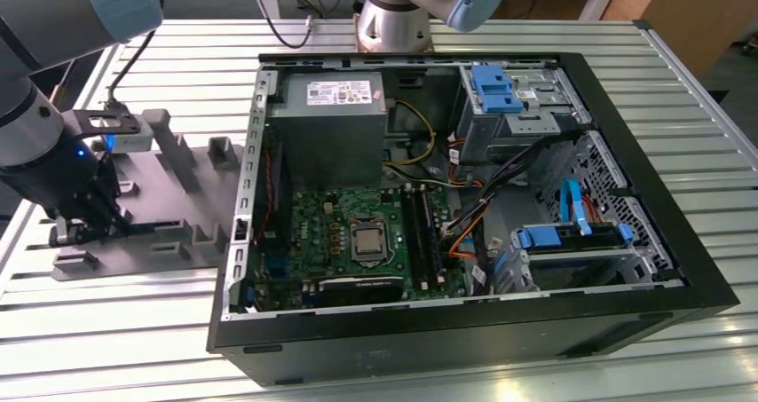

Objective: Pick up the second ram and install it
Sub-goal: 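Pick up the second ram and move it above second insertion slot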

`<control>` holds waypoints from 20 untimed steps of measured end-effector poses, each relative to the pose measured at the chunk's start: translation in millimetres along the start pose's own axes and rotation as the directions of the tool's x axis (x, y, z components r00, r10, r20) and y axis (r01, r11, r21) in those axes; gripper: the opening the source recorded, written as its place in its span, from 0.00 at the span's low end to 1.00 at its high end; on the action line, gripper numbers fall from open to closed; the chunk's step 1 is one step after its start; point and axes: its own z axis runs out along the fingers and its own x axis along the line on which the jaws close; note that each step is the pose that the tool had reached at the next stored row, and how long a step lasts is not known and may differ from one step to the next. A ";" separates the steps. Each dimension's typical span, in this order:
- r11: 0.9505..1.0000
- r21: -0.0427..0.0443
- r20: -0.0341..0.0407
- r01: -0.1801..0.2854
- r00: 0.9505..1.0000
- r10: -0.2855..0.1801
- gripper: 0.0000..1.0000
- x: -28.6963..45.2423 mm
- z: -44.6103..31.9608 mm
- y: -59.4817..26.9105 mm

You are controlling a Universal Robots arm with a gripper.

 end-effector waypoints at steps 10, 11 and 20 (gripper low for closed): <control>0.999 0.000 -0.003 -0.034 0.999 0.034 0.14 -0.1 -0.1 0.0; 0.999 0.000 -0.003 -0.035 0.999 0.035 0.14 -0.1 -0.1 0.0; 0.999 0.000 -0.003 -0.048 0.999 0.048 0.14 -0.2 -0.5 0.0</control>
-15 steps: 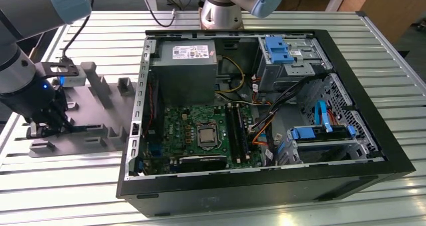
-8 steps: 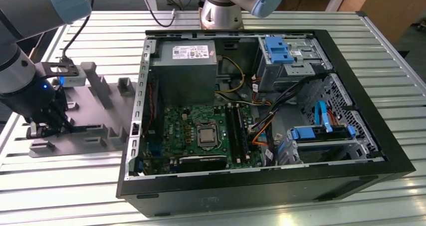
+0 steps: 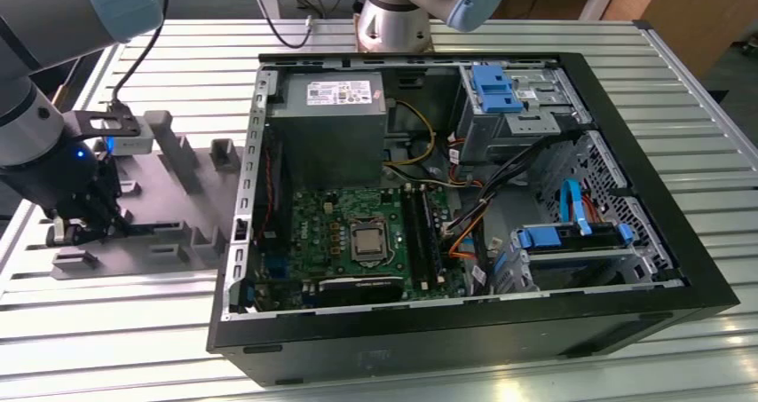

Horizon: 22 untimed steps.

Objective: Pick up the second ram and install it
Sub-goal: 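Pick up the second ram and move it above second insertion slot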

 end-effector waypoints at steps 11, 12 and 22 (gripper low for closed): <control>1.000 0.000 0.000 0.000 1.000 0.000 0.14 -0.2 -12.3 -0.1; 1.000 0.000 0.000 0.000 1.000 0.000 0.14 -0.2 -13.7 -0.1; 1.000 0.000 0.000 0.000 1.000 0.000 0.14 -0.3 -20.7 -0.2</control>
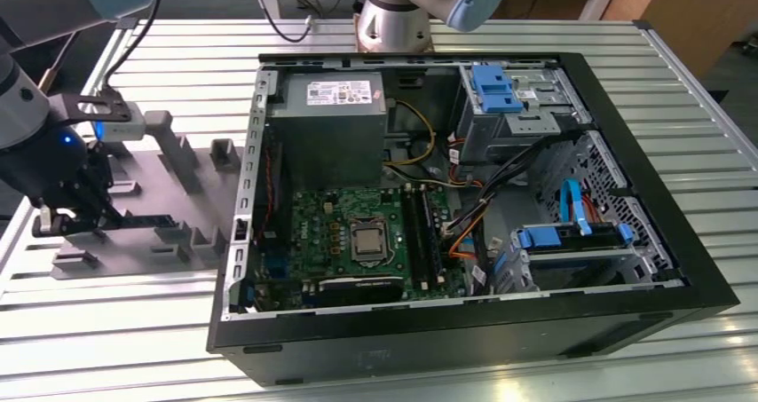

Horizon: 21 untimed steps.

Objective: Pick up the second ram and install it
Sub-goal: 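Pick up the second ram and move it above second insertion slot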

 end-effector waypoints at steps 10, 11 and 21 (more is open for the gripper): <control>1.000 0.000 0.000 0.000 1.000 0.000 0.14 0.0 -2.8 0.0; 1.000 0.000 0.000 0.000 1.000 0.000 0.14 0.0 -3.0 0.0; 1.000 0.000 0.000 0.000 1.000 0.000 0.14 -0.1 -5.8 0.0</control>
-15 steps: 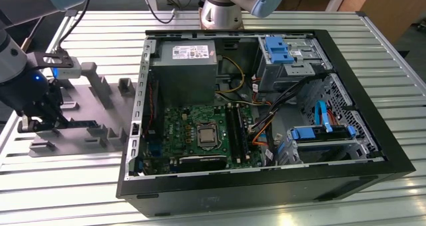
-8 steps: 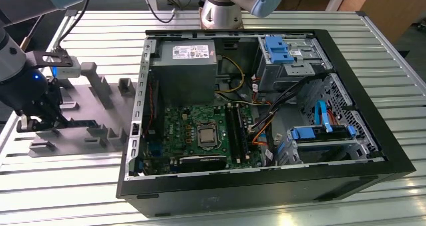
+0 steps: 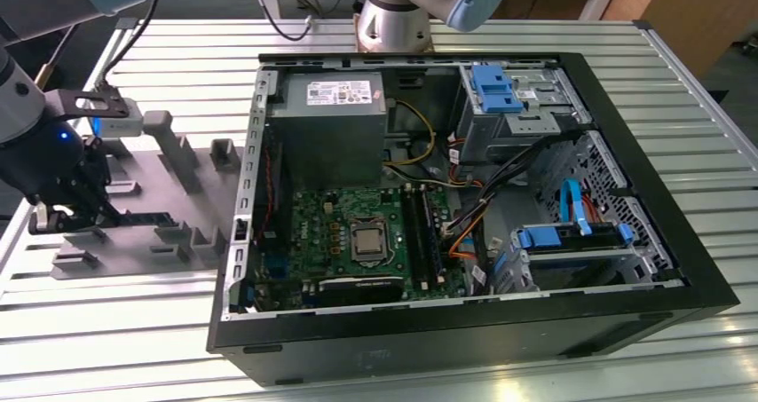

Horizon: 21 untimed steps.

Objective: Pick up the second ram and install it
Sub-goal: 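Pick up the second ram and move it above second insertion slot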

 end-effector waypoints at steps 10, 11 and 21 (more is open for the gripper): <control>1.000 0.000 0.000 0.000 1.000 0.000 0.14 -0.1 -3.6 0.0; 1.000 0.000 0.000 0.000 1.000 0.000 0.14 -0.1 -3.9 0.0; 1.000 0.000 0.000 0.000 1.000 0.000 0.14 -0.1 -7.5 -0.1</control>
